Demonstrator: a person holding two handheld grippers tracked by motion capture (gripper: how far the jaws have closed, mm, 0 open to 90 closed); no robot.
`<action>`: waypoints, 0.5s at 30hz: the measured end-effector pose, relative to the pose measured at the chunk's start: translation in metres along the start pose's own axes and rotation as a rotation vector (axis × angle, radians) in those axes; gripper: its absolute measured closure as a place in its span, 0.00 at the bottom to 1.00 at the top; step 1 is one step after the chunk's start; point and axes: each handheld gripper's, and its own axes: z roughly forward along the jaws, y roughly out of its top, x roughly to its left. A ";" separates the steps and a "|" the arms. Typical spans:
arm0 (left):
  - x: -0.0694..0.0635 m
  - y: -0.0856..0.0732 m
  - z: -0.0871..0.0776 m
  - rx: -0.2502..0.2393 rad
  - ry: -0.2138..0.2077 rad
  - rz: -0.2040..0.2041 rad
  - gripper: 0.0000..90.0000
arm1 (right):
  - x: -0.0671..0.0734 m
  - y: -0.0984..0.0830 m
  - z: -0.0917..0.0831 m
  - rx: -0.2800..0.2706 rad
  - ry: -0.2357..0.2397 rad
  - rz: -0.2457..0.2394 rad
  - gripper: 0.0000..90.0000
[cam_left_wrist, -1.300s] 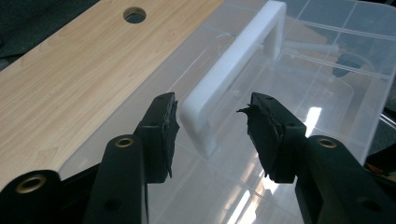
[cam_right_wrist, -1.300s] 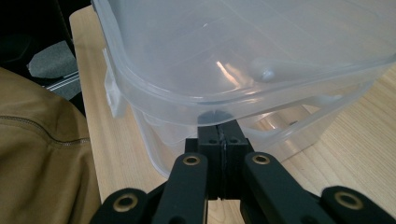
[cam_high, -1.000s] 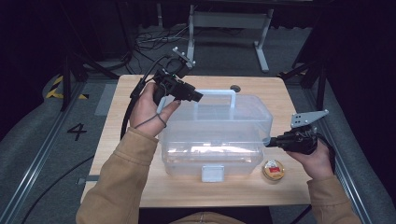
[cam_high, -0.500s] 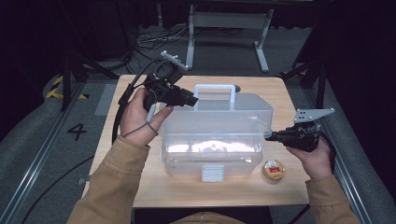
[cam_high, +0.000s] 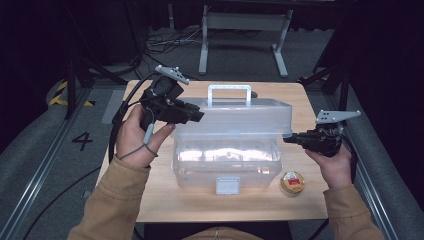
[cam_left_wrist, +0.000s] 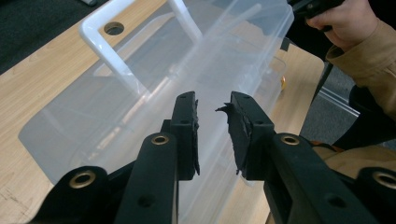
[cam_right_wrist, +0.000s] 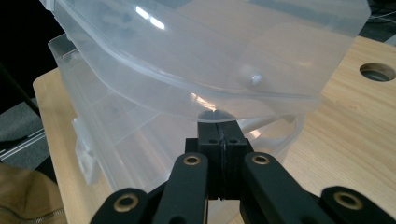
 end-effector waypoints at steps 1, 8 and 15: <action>-0.001 -0.003 0.000 -0.004 -0.004 0.000 0.81 | 0.000 0.001 0.000 -0.005 -0.003 0.001 1.00; -0.007 -0.013 0.005 -0.010 -0.017 0.013 0.81 | -0.003 0.011 0.000 -0.049 -0.021 0.018 1.00; -0.006 -0.023 0.012 -0.017 -0.020 0.004 0.81 | -0.008 0.016 -0.001 -0.090 -0.026 0.040 1.00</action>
